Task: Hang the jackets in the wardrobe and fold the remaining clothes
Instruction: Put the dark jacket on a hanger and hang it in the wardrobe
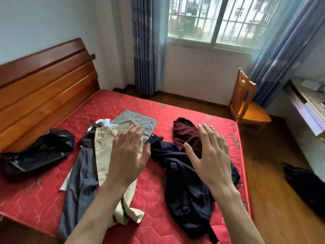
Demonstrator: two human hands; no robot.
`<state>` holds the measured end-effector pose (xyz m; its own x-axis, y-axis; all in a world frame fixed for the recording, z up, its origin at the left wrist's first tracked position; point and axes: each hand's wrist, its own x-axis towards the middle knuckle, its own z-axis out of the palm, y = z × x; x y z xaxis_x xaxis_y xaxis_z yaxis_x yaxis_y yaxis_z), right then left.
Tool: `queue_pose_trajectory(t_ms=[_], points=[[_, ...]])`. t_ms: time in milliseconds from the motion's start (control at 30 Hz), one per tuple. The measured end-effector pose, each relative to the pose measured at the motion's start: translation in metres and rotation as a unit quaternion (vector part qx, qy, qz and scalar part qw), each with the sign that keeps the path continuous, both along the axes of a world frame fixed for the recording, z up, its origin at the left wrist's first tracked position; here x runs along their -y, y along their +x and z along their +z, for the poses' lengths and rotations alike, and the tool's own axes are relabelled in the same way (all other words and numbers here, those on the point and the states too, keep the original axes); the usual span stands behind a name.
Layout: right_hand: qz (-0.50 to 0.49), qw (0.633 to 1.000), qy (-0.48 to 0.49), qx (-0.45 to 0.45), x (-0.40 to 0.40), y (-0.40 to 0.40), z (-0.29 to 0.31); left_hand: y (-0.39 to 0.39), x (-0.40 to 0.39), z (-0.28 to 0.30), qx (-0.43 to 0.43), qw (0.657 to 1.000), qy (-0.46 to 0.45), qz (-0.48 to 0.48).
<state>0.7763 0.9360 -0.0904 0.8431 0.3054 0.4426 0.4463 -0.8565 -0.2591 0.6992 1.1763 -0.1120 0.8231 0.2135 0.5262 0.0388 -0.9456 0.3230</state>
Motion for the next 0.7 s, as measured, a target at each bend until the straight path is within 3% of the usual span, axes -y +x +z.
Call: queue_pose_trajectory(t_ms=[400,700], points=[[-0.076,0.995,-0.013,-0.056,-0.005,0.061,-0.089,0.094,-0.019,-0.093,-0.045,0.996,-0.039,-0.061],[-0.075,0.991,-0.036,-0.106,0.014,0.100,-0.236,0.153,0.007,-0.221,-0.094,0.989,-0.034,-0.107]])
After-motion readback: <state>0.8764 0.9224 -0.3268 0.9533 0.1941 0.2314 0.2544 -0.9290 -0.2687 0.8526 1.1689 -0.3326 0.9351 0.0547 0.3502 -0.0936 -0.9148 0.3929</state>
